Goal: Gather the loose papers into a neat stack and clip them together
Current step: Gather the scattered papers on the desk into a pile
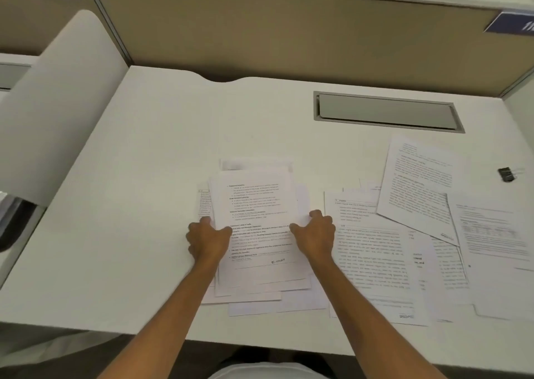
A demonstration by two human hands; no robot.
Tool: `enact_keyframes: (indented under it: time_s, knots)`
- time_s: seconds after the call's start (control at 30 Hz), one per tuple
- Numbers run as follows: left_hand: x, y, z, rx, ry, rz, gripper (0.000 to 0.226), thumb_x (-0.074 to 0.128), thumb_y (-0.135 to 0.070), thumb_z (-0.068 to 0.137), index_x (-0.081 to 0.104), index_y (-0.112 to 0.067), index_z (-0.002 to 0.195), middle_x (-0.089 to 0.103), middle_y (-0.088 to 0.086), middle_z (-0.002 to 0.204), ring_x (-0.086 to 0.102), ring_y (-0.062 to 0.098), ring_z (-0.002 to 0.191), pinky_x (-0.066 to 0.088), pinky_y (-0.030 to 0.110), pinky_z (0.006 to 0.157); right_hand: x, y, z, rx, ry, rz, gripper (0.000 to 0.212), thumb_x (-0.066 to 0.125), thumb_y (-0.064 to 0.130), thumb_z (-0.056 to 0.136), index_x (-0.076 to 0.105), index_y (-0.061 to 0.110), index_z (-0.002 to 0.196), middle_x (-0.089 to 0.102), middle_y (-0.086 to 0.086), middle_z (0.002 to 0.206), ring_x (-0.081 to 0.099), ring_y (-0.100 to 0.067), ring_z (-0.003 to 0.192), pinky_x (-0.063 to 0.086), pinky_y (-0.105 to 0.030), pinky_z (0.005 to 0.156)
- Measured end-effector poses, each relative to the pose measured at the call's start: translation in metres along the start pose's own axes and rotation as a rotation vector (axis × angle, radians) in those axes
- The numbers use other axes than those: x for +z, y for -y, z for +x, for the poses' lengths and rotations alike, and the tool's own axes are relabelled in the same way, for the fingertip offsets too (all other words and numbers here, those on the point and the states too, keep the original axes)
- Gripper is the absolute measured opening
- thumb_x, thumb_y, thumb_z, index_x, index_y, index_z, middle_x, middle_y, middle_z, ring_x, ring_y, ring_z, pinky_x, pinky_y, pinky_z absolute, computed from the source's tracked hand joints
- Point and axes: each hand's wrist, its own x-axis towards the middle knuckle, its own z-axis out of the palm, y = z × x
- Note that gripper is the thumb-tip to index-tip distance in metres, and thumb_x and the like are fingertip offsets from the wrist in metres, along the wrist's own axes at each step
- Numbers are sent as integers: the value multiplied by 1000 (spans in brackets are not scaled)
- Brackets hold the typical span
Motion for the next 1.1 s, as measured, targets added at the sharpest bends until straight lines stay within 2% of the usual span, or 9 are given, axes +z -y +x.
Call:
enact_keyframes:
  time_s: [0.07, 0.2, 0.3, 0.47, 0.57, 0.73, 0.87, 0.97, 1.1]
  knots:
    - [-1, 0, -1, 25, 66, -74, 34, 75, -24, 77, 67, -8, 105, 64, 13, 106, 62, 34, 103, 54, 36, 82, 0, 1, 1, -6, 24, 29, 66, 74, 37, 85, 49, 9, 139, 50, -15, 136, 52, -32, 125, 48, -41, 100]
    - [-7, 4, 3, 15, -80, 24, 57, 70, -22, 84, 53, -6, 137, 47, 18, 136, 43, 36, 129, 45, 49, 103, -4, -2, 2, 29, -25, -7, 65, 74, 37, 85, 51, 6, 137, 49, -15, 135, 52, -33, 125, 50, -42, 96]
    - [-9, 3, 4, -31, -62, 54, 59, 67, -25, 86, 50, -2, 137, 43, 19, 138, 39, 38, 130, 44, 48, 100, -3, -1, 1, 66, -22, 13, 60, 75, 36, 85, 55, 3, 132, 56, -15, 130, 59, -32, 117, 50, -35, 82]
    - [-10, 0, 8, -26, 49, -103, 20, 66, -22, 82, 64, -8, 97, 61, 10, 100, 56, 30, 100, 48, 31, 76, 6, 6, 0, 55, 9, -21, 34, 75, 38, 81, 56, 12, 92, 58, -6, 99, 56, -24, 84, 50, -34, 72]
    - [-18, 2, 8, -57, -82, 20, 59, 67, -28, 87, 51, -4, 137, 44, 16, 139, 41, 35, 130, 44, 47, 101, 5, 7, -2, 78, 10, -72, 49, 73, 39, 83, 59, 10, 120, 54, -10, 123, 56, -29, 114, 52, -47, 94]
    - [-23, 9, 15, -115, -10, -115, 75, 66, -34, 79, 44, 0, 142, 45, 19, 144, 46, 37, 130, 48, 45, 99, 3, 11, -1, 92, -3, -46, 55, 74, 37, 83, 57, 8, 127, 53, -12, 129, 56, -32, 118, 53, -47, 94]
    - [-22, 6, 18, -127, 37, -215, 46, 67, -17, 87, 55, -2, 128, 58, 6, 121, 57, 31, 111, 43, 31, 80, 5, 17, -1, 94, 22, 18, 53, 75, 35, 82, 57, 8, 123, 57, -11, 126, 60, -32, 112, 54, -42, 89]
    - [-22, 8, 21, -49, 140, -253, 5, 65, -11, 87, 63, -12, 92, 63, 1, 92, 60, 29, 92, 48, 37, 77, 4, 21, -1, 92, 34, 42, 59, 76, 32, 80, 54, 11, 131, 55, -9, 131, 58, -31, 118, 50, -48, 97]
    - [-21, 9, 21, 35, 198, -226, 12, 62, -6, 86, 67, -4, 97, 68, 4, 91, 64, 26, 83, 52, 34, 71, 2, 23, 1, 83, 21, 16, 58, 78, 31, 77, 55, 16, 129, 53, -8, 131, 55, -30, 120, 50, -53, 97]
